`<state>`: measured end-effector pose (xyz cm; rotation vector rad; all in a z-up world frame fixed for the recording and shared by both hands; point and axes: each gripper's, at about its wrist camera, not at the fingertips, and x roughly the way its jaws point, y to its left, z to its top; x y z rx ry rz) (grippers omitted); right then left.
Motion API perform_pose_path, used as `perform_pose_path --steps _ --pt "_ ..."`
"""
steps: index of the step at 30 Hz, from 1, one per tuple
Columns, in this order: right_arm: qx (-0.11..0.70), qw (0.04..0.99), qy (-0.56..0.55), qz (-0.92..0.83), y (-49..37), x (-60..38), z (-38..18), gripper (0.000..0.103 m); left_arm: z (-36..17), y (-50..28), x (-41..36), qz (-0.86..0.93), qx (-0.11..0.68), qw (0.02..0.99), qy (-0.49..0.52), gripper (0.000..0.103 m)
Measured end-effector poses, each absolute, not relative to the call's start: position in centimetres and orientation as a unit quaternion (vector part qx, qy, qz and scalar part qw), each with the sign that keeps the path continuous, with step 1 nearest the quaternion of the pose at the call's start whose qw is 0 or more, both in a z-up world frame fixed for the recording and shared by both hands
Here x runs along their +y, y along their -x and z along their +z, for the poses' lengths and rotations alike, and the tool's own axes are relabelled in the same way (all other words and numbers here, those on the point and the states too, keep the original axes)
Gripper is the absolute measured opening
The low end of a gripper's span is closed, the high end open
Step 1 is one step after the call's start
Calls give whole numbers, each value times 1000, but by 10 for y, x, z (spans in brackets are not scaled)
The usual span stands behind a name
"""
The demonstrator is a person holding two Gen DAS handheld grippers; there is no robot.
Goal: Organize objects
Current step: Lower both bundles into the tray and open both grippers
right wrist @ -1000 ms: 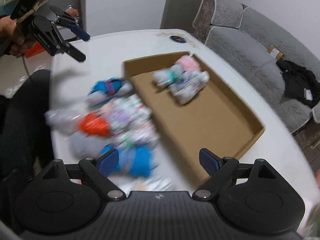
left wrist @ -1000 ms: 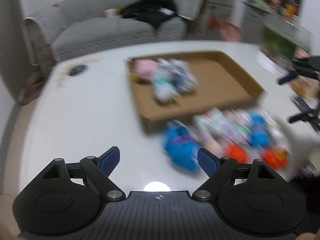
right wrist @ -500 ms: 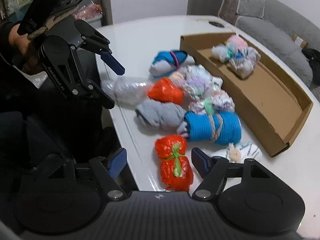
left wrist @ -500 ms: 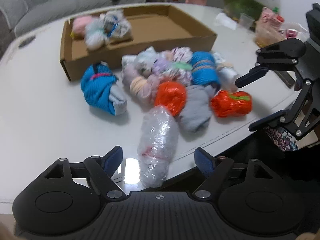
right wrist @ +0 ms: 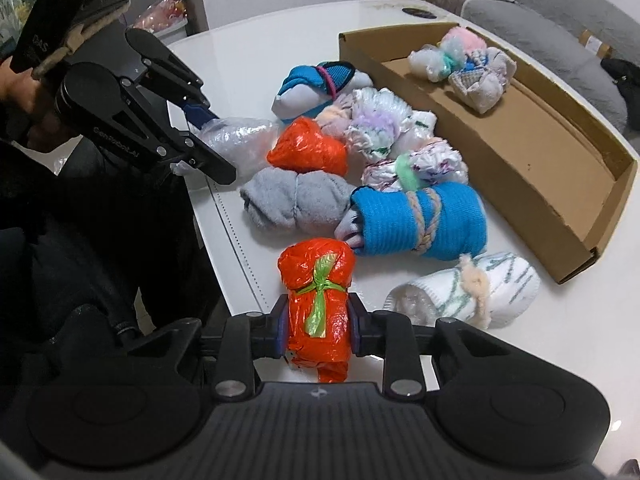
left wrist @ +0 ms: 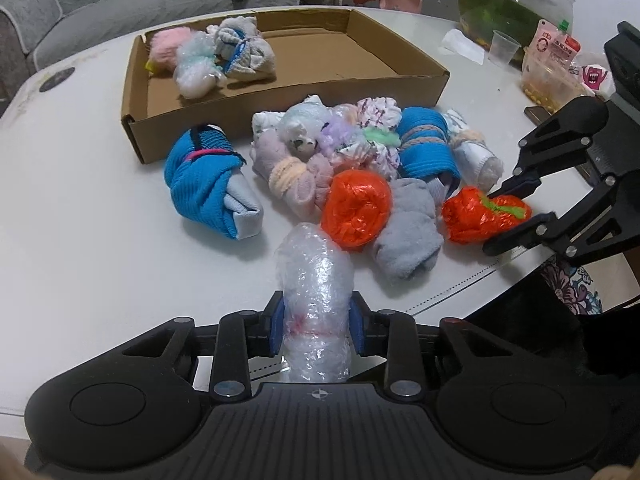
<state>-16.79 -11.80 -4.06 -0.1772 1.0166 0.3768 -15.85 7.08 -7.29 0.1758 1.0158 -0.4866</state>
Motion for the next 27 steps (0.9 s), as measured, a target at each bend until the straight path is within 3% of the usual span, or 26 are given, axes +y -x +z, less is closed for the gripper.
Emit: perform_pose_path --steps 8,18,27 --pt "453 869 85 179 175 -130 0 25 -30 152 100 -206 455 863 -78 38" --pt "390 902 116 142 123 -155 66 25 49 79 106 -178 390 900 -77 38" --pt "391 902 115 145 43 -162 66 25 42 15 74 -186 404 891 -90 38"
